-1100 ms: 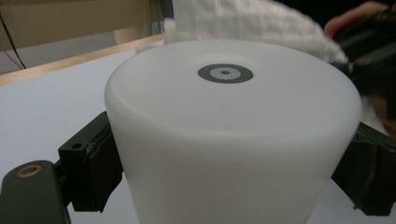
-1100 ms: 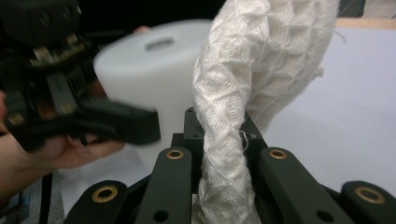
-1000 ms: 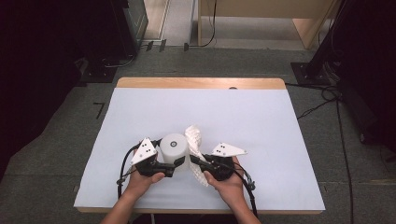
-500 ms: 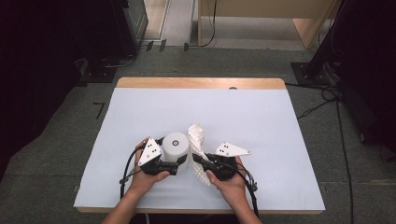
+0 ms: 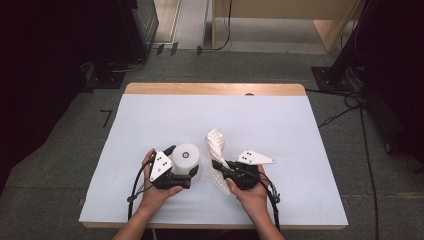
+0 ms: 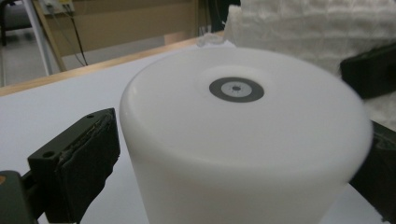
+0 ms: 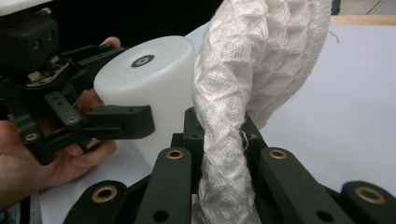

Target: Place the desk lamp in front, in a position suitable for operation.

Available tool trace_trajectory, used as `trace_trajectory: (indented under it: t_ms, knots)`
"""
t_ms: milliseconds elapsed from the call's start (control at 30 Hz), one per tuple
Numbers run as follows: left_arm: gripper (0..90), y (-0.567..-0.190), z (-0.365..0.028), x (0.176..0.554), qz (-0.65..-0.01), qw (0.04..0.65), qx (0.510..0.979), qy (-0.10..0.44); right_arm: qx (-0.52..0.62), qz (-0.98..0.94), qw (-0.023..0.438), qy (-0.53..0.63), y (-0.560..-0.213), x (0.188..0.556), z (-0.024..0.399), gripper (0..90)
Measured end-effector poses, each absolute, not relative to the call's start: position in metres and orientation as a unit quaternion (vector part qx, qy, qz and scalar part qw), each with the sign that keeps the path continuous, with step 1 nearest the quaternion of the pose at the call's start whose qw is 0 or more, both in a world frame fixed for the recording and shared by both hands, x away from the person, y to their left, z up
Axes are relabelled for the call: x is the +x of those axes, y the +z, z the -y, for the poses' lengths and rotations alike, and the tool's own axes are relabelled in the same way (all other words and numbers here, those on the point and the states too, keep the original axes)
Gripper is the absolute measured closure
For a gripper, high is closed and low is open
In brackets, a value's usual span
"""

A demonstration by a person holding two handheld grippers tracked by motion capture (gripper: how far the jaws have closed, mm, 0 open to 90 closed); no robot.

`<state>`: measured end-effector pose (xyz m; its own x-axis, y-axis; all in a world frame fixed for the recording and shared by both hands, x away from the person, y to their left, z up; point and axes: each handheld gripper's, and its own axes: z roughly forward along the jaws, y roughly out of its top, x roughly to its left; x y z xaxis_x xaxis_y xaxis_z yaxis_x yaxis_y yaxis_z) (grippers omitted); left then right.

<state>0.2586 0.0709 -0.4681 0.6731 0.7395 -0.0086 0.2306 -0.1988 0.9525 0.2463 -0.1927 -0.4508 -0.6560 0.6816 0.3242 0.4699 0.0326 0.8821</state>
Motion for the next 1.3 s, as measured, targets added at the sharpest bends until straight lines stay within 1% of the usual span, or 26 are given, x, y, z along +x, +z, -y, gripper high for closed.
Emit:
trace_trajectory:
  t_ms: [100, 167, 200, 267, 367, 433, 533, 600, 700, 967, 1133, 1300]
  knots:
    - [0.0, -0.471, -0.063, 0.255, -0.332, 0.527, 0.745, 0.238, 0.407, -0.712, 0.09, 0.565, -0.452, 0.249, 0.192, 80.0]
    - [0.0, -0.471, -0.057, 0.253, -0.346, 0.515, 0.743, 0.251, 0.409, -0.714, 0.088, 0.562, -0.455, 0.25, 0.19, 80.0]
    - [1.6, -0.471, -0.055, 0.252, -0.355, 0.506, 0.742, 0.262, 0.408, -0.715, 0.087, 0.562, -0.457, 0.251, 0.189, 80.0]
    - [7.7, -0.47, -0.057, 0.254, -0.361, 0.507, 0.739, 0.258, 0.408, -0.719, 0.084, 0.556, -0.46, 0.251, 0.187, 79.9]
    - [8.7, -0.471, -0.06, 0.255, -0.351, 0.512, 0.743, 0.249, 0.411, -0.723, 0.081, 0.549, -0.464, 0.251, 0.185, 80.0]
    - [8.8, -0.47, -0.063, 0.257, -0.348, 0.518, 0.745, 0.237, 0.411, -0.725, 0.079, 0.548, -0.464, 0.251, 0.184, 79.9]
    - [8.8, -0.466, -0.077, 0.263, -0.346, 0.56, 0.731, 0.18, 0.407, -0.73, 0.074, 0.544, -0.466, 0.25, 0.18, 79.9]
    - [8.8, -0.461, -0.085, 0.265, -0.333, 0.586, 0.723, 0.15, 0.404, -0.734, 0.073, 0.54, -0.468, 0.25, 0.177, 79.9]
    - [8.8, -0.454, -0.092, 0.266, -0.307, 0.608, 0.721, 0.127, 0.4, -0.738, 0.07, 0.539, -0.469, 0.249, 0.174, 79.9]
    - [8.9, -0.454, -0.09, 0.266, -0.299, 0.603, 0.729, 0.122, 0.386, -0.739, 0.07, 0.547, -0.464, 0.246, 0.17, 79.9]
    - [8.9, -0.457, -0.08, 0.262, -0.281, 0.582, 0.751, 0.135, 0.378, -0.732, 0.08, 0.562, -0.456, 0.244, 0.175, 79.9]
    - [8.9, -0.46, -0.073, 0.259, -0.27, 0.572, 0.763, 0.133, 0.371, -0.723, 0.09, 0.576, -0.444, 0.241, 0.179, 79.9]
